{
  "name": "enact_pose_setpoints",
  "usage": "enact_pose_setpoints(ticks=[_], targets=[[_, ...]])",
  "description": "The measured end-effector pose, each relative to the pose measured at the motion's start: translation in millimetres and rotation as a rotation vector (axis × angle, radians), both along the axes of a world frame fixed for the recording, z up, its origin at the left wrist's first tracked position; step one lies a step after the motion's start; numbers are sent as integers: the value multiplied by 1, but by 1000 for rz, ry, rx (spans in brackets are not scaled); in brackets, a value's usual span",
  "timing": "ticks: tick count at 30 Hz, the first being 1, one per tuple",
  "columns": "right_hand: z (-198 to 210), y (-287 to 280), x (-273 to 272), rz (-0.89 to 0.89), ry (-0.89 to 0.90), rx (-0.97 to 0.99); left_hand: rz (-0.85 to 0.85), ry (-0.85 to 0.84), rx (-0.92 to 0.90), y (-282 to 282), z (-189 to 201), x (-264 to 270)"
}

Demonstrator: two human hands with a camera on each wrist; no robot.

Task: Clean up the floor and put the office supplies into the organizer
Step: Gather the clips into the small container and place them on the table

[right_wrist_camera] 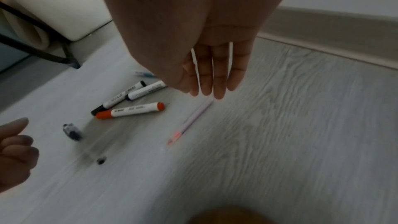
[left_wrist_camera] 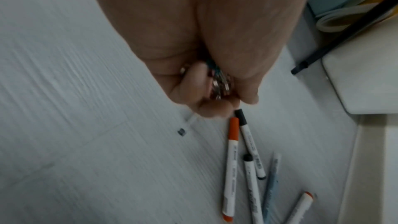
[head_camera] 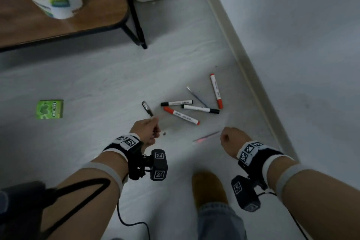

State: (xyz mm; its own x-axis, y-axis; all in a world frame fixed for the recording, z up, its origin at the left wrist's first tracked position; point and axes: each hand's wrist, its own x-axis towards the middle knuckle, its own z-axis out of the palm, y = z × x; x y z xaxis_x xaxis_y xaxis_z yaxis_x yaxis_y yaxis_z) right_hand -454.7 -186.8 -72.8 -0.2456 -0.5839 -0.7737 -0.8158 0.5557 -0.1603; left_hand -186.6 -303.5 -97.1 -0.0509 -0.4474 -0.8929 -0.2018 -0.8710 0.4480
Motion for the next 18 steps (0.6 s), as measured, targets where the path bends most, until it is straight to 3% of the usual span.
enact_pose_setpoints(ticks=[9, 14, 18], targets=[[19, 4, 92, 97, -109, -12, 154, -153, -55, 31, 20, 77], [21, -9, 171, 331, -235, 54, 205, -170, -58, 57, 25, 149], [11, -27, 234, 552, -273, 90, 338, -288, -130, 85, 23, 217]])
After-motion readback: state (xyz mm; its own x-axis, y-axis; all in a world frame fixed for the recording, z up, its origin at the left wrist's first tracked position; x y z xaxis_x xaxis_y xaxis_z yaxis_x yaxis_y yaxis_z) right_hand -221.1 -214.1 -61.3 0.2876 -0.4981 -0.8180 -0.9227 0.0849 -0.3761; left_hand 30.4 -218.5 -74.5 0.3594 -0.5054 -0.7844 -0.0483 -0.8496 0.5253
